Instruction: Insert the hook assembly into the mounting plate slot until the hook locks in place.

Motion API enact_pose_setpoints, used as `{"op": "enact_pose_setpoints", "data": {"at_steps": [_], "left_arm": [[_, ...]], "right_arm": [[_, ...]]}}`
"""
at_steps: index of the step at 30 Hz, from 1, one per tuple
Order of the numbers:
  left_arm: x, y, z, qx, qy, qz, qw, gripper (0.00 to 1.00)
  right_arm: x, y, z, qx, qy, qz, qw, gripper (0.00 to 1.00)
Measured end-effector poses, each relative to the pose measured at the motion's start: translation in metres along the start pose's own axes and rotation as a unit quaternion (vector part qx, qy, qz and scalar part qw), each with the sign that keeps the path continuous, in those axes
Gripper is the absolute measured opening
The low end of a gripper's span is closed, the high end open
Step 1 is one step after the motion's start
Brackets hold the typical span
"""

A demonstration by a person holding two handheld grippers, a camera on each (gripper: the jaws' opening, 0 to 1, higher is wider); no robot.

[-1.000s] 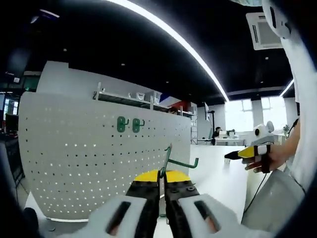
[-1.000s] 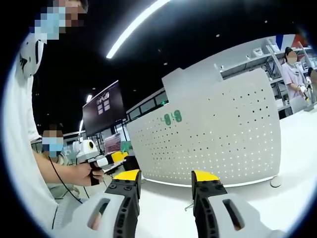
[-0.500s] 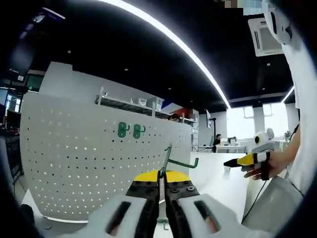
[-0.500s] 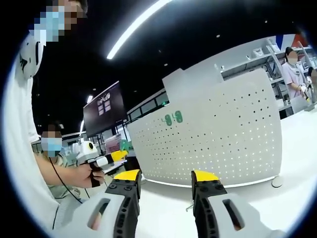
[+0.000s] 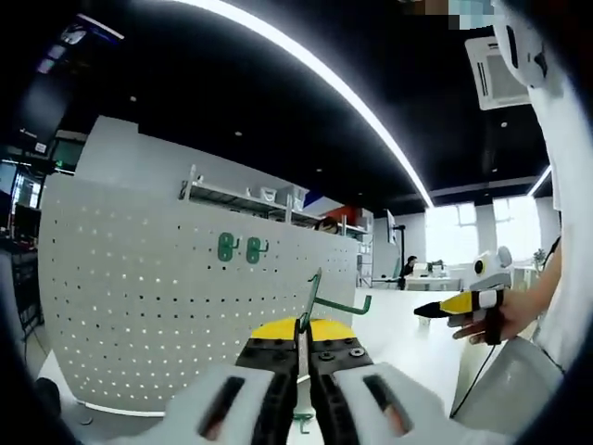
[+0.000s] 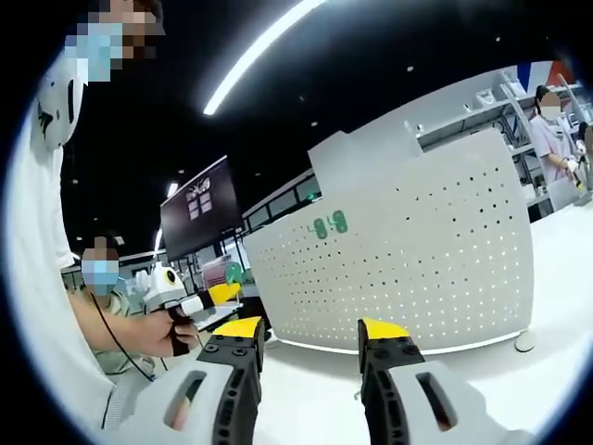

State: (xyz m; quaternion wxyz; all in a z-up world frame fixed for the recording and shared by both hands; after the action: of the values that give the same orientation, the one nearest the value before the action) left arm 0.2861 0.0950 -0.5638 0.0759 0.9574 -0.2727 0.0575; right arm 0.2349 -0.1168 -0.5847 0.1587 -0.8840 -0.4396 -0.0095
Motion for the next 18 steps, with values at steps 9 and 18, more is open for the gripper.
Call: {"op": "enact_pose_setpoints", "data": {"at_steps": [9,18], "left_arm": [[0.001,0.001,-0.001,-0.005,0.004,-0.003,1.0000,0.01],[0.002,0.004,-0.004,-0.014,0.012,-0.006,0.9998,0.01]], "right_arm": [[0.003,-0.005,0.000,0.017,0.008,-0.012,0.9998,0.39],[0.010,-0.010,-0.004,0.016,0.014,-0.018,0.9996,0.38]]}}
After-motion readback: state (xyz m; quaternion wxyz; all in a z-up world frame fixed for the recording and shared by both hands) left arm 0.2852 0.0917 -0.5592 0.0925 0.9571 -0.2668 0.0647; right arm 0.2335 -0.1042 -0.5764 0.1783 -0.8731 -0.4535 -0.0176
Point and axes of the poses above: the point that each gripper's makers call its tool centre point, and the gripper's own axes: x roughly forward along the fingers, y roughly to its right, z roughly out of its underside, the point moved 2 cm from there along -x, roughly backward along the fingers, and after that the axes turned 12 degrees about -z, right-handed, at the moved point
